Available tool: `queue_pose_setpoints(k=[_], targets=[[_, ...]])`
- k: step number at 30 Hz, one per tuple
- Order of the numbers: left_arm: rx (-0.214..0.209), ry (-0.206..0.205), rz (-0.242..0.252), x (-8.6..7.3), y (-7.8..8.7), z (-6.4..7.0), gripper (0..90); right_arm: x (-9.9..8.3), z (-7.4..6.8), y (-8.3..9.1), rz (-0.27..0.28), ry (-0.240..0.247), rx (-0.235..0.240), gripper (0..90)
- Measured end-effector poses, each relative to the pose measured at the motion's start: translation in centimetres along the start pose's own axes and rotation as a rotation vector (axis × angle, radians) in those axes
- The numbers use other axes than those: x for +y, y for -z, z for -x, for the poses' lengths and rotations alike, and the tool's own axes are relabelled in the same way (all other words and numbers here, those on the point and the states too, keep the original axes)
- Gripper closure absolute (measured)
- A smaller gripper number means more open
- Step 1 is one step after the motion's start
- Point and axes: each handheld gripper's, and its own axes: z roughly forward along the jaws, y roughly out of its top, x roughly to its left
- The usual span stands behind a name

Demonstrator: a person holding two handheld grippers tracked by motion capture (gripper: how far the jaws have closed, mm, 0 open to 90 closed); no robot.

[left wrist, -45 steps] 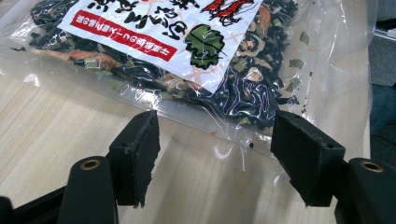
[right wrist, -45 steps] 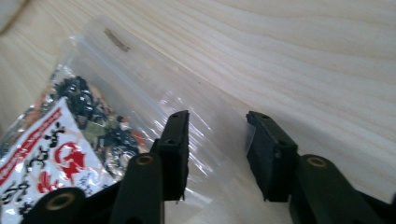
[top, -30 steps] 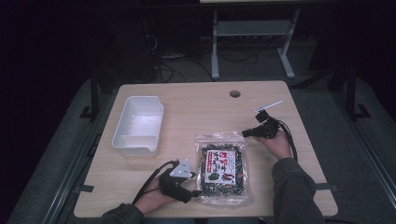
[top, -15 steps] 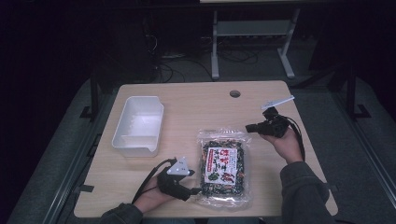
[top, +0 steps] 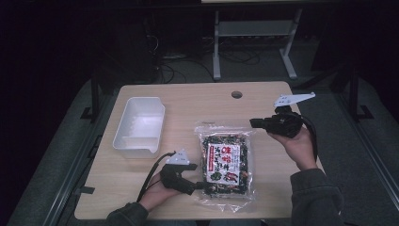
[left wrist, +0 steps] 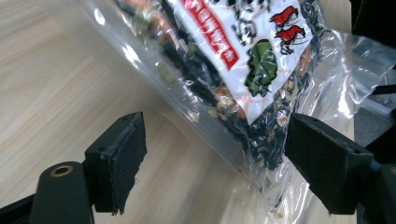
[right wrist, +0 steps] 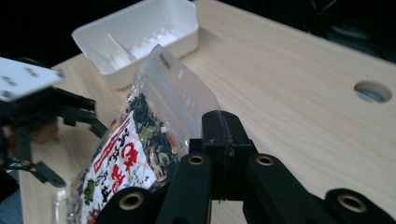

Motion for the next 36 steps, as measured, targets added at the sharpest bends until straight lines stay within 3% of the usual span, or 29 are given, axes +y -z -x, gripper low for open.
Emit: queue_pose_setpoints(k=[5, 10, 16, 22, 25, 28, 36], targets=[[-0.037, 0.036, 0.026, 0.2, -0.7, -0.2, 19.3, 0.6, -1.3, 1.1, 0.049, 0.036, 0.009, 89.7], [-0.117, 0.059, 0.030, 0.2, -0.7, -0.5, 38.1, 0.7, -2.2, 1.6, 0.080, 0.061, 0.016, 89.7], [-0.143, 0.046, 0.056, 0.3, 0.0, -0.5, 58.3, 0.4, -2.5, 2.0, 0.121, 0.056, 0.027, 89.7], [-0.154, 0.011, 0.076, 0.5, 0.4, -0.1, 70.8, -0.2, -2.5, 2.3, 0.159, 0.039, 0.025, 89.6], [-0.142, -0.019, 0.070, 0.7, 0.5, 0.1, 71.4, -0.5, -2.4, 2.4, 0.174, 0.033, 0.028, 89.3], [-0.135, -0.041, 0.066, 0.7, 0.6, 0.3, 71.7, -0.9, -2.3, 2.4, 0.181, 0.031, 0.022, 84.2], [-0.122, -0.069, 0.071, 0.9, 0.9, 0.7, 72.0, -2.3, -2.3, 2.2, 0.196, 0.021, 0.063, 52.1]])
